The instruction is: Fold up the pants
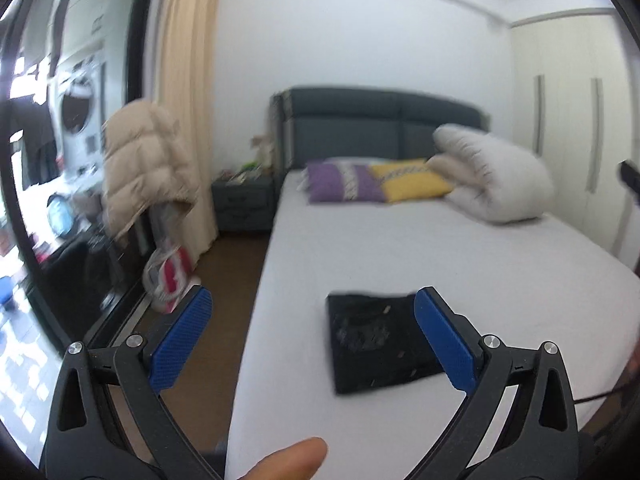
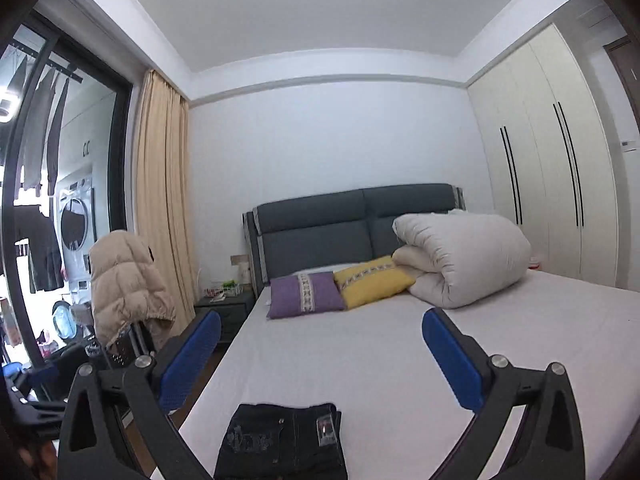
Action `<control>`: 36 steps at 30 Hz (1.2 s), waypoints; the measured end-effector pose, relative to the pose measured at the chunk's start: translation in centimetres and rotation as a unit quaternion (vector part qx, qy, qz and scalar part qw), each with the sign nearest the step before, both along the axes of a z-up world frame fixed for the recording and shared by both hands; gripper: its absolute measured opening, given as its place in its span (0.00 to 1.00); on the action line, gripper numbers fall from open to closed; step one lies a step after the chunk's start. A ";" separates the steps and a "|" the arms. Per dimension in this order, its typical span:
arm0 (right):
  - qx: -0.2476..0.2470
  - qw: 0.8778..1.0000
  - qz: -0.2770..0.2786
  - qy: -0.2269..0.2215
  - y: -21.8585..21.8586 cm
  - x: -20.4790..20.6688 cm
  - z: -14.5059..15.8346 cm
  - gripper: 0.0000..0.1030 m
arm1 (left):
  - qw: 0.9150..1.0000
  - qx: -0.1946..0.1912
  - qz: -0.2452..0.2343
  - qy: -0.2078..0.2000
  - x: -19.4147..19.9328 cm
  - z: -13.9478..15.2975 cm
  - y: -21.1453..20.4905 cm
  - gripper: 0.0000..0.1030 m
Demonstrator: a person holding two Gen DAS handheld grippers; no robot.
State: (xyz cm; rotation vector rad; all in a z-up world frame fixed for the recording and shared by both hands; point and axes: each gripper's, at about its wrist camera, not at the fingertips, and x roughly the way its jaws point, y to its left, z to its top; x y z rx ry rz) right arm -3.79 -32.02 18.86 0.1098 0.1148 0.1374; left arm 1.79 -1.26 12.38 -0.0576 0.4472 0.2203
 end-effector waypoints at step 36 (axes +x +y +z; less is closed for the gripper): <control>-0.082 0.956 0.037 0.280 7.0 3.3 -12.8 1.00 | 0.984 -0.060 0.016 0.168 7.2 -14.9 0.7 1.00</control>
